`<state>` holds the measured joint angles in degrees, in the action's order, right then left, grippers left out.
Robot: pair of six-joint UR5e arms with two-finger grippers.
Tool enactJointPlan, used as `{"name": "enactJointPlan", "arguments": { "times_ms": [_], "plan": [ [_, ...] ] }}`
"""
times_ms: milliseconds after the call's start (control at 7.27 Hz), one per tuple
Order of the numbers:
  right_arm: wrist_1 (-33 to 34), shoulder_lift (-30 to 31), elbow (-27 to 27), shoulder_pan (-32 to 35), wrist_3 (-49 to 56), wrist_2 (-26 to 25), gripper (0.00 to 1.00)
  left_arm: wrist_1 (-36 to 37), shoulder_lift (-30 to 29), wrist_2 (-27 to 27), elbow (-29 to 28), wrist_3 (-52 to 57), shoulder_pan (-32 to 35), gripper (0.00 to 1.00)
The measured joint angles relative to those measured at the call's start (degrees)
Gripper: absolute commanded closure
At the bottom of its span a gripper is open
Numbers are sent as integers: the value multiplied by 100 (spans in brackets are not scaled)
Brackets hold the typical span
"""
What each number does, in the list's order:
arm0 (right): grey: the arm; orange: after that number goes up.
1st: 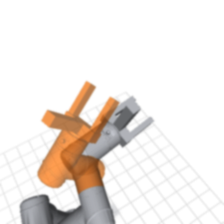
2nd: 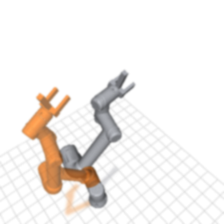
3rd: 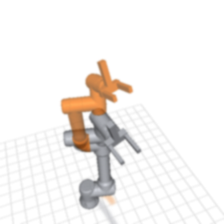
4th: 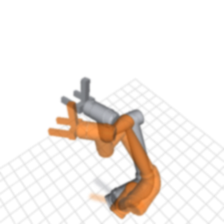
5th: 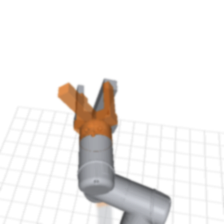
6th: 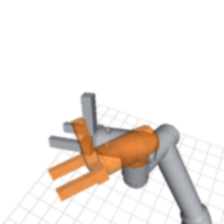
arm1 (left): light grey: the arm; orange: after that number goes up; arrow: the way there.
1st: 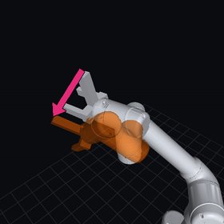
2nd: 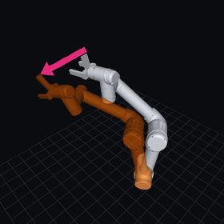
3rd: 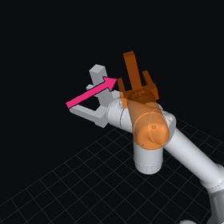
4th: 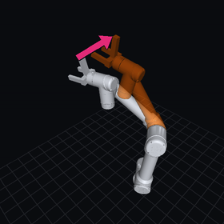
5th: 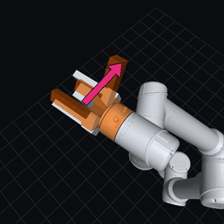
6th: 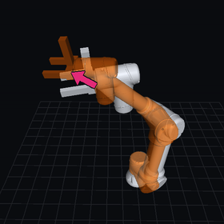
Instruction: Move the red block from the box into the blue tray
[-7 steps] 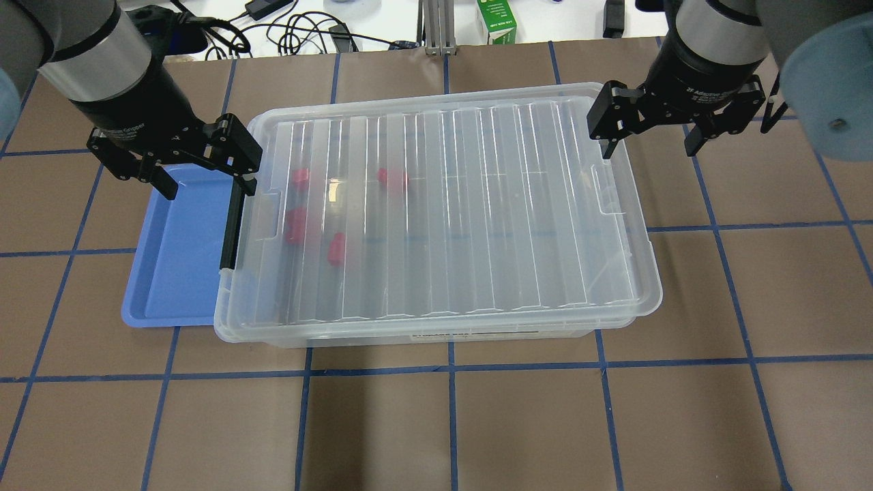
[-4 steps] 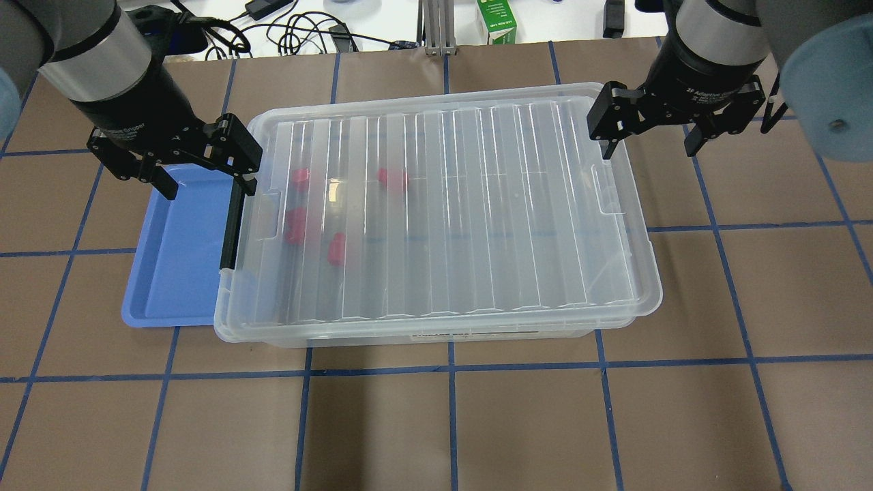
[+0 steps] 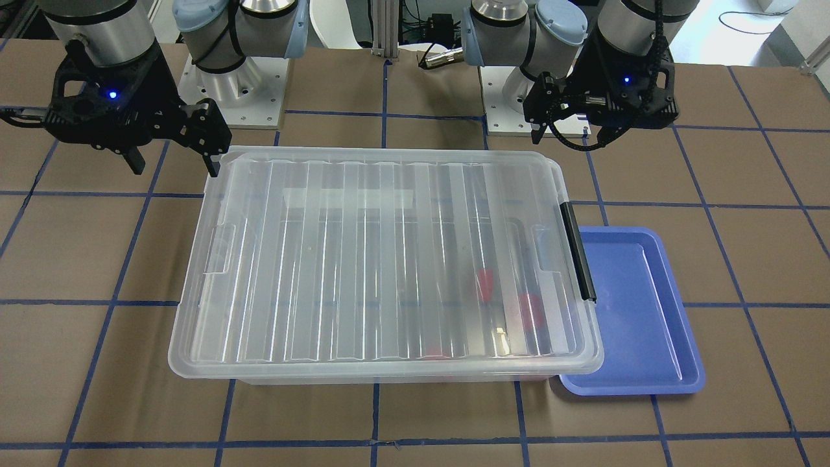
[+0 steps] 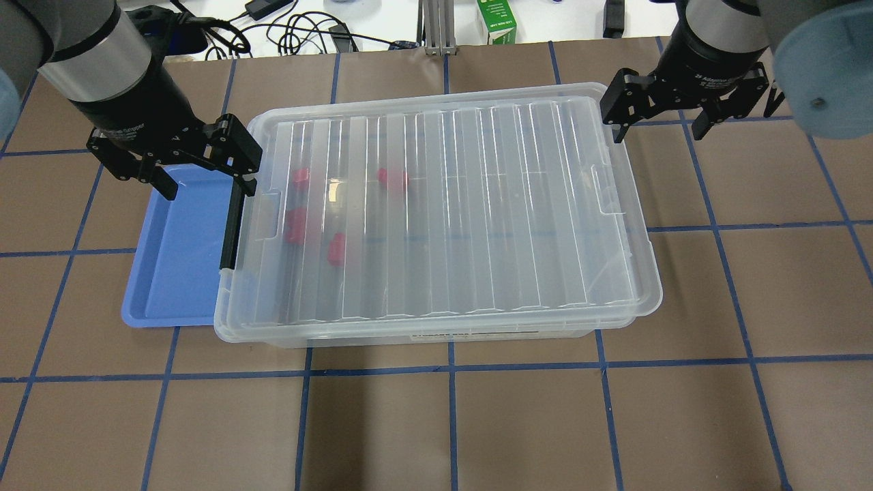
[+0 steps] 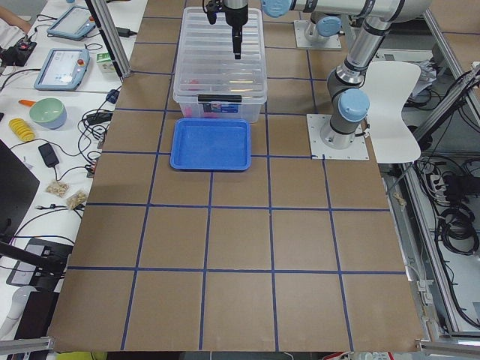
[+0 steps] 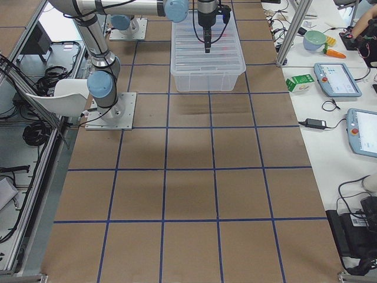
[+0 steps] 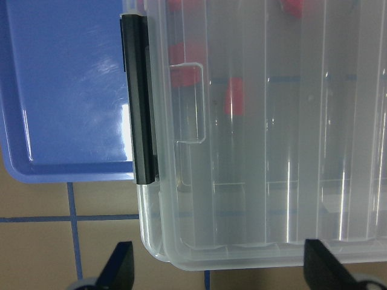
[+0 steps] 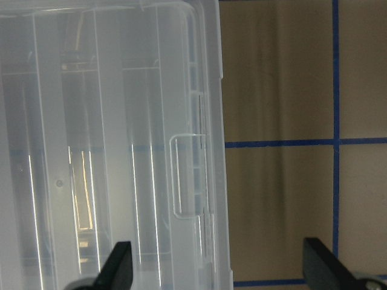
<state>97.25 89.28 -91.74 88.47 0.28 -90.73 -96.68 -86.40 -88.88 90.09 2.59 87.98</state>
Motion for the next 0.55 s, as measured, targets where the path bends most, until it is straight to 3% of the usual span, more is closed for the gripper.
{"name": "enactJointPlan", "arguments": {
  "times_ms": [550],
  "plan": [
    [1050,-977,-434,-53,130,-57,0,4,-3,-1,0,0,0,0]
  ]
}}
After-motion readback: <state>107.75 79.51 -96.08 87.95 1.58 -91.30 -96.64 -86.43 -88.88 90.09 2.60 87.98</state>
